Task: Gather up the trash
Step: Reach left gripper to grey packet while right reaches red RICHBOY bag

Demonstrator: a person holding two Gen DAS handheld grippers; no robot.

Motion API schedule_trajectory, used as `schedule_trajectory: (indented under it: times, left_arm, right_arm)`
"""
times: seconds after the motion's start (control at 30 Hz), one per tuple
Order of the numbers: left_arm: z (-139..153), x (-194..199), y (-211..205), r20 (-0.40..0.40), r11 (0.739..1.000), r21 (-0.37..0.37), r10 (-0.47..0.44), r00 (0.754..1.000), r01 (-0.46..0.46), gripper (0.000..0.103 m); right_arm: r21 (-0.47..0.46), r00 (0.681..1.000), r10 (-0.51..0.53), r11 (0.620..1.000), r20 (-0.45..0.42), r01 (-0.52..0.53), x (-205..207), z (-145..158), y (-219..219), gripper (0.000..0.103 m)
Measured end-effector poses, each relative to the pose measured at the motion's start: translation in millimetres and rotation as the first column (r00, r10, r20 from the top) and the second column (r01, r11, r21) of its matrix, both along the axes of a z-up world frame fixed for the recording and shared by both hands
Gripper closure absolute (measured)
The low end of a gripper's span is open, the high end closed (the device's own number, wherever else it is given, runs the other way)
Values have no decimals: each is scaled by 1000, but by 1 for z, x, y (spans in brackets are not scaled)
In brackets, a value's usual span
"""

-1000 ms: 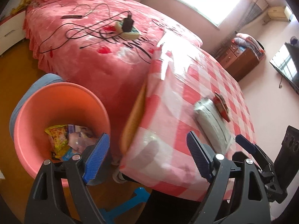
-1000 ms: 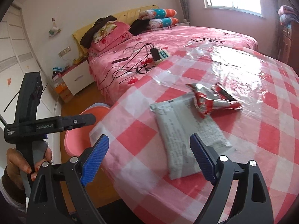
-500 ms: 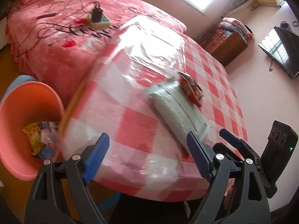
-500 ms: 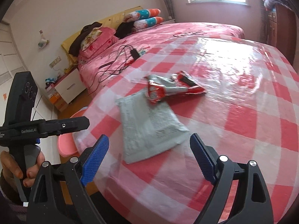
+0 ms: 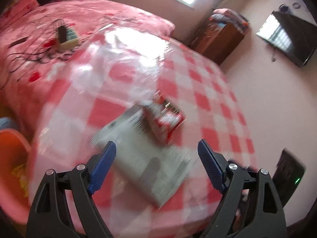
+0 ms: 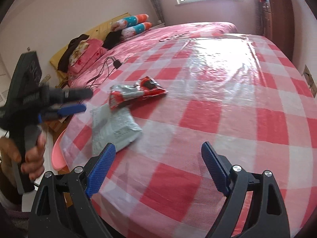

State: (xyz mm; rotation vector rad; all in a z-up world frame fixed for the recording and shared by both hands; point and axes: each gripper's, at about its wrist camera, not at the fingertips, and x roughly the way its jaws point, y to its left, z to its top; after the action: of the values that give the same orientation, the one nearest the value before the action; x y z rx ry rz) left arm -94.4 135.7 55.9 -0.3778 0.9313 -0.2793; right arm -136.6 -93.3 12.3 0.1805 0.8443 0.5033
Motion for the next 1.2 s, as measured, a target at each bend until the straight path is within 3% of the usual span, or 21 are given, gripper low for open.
schedule_trajectory:
  times: [0.23, 0.37, 0.63, 0.87, 0.93, 1.07, 1.2]
  left_arm:
    - [-14, 51, -4, 4, 997, -77, 18, 1000, -17, 18]
    - [-24, 58, -8, -21, 991, -132, 7, 1000, -10, 18]
    - [-32, 45, -51, -32, 980, -162, -118, 993, 111, 18]
    - [-34, 33, -91, -53, 953, -185, -253, 966, 240, 18]
    - [-32, 29, -88, -66, 964, -162, -221, 973, 208, 18]
    - [-24, 12, -63, -102, 999, -40, -29, 994, 25, 18]
    - [-18, -2, -37, -116, 984, 106, 153, 981, -141, 18]
  right_arm:
    - [6, 998, -57, 998, -18, 57, -3, -5, -27, 15]
    - [-1, 996, -88, 996, -15, 88, -4, -7, -43, 15]
    - [4, 989, -146, 989, -22, 146, 0, -7, -62, 15]
    - [-9, 976, -213, 977, -30, 213, 5, -5, -79, 15]
    - [-17, 974, -222, 975, -34, 222, 7, -5, -82, 15]
    - [-16, 976, -210, 978, -51, 210, 14, -3, -78, 15]
    - [-7, 984, -169, 986, -59, 169, 23, 0, -61, 15]
